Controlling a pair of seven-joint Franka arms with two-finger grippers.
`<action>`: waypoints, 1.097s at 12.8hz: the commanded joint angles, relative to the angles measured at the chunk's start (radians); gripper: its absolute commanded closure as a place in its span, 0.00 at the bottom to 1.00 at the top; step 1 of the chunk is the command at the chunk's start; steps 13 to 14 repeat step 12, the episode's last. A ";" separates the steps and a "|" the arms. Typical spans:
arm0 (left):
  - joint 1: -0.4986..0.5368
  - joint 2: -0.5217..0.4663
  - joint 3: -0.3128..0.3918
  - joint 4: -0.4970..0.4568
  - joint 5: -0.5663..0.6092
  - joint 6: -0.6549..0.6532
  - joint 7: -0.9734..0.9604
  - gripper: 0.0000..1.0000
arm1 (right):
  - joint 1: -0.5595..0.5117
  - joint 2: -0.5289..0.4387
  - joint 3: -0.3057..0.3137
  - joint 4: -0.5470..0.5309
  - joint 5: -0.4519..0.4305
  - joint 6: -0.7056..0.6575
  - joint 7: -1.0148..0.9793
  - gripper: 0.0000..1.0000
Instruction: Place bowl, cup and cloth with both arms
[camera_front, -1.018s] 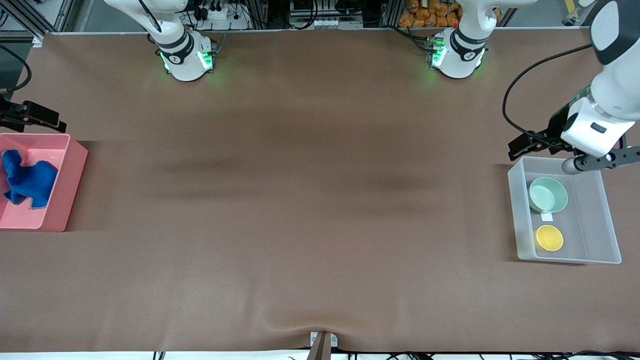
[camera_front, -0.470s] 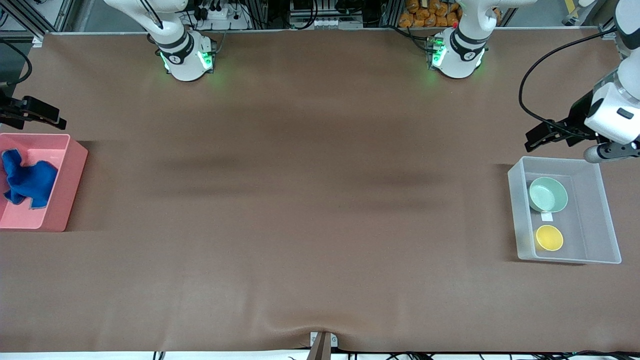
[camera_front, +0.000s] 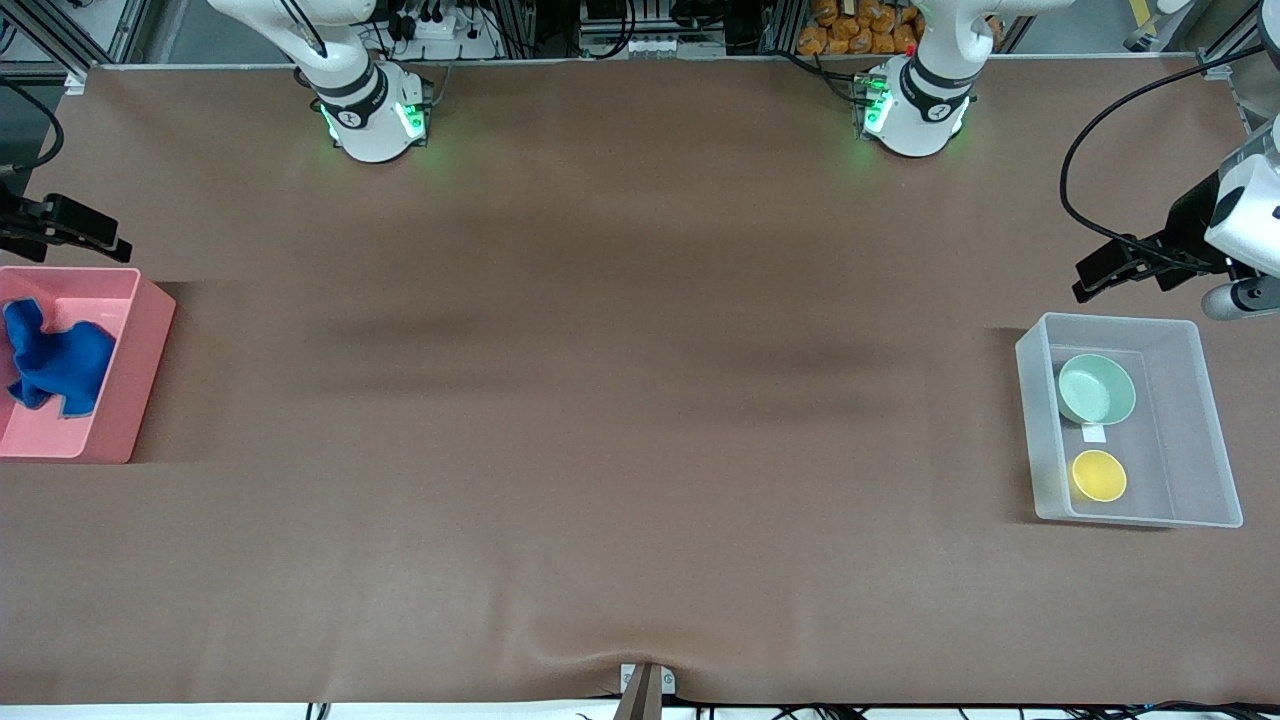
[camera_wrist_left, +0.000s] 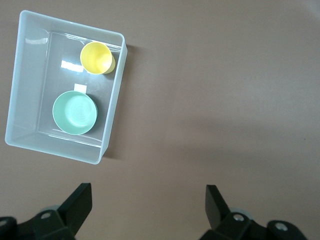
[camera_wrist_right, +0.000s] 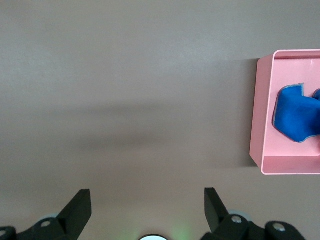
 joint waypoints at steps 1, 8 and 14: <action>0.003 -0.008 0.004 0.012 -0.001 -0.011 0.015 0.00 | 0.016 -0.023 -0.004 -0.015 -0.009 0.011 0.020 0.00; 0.004 -0.004 0.006 0.029 -0.021 -0.011 0.116 0.00 | 0.007 -0.020 -0.007 -0.021 -0.009 0.022 0.012 0.00; 0.007 0.007 0.006 0.034 -0.026 -0.011 0.121 0.00 | 0.007 -0.020 -0.007 -0.021 -0.009 0.022 0.009 0.00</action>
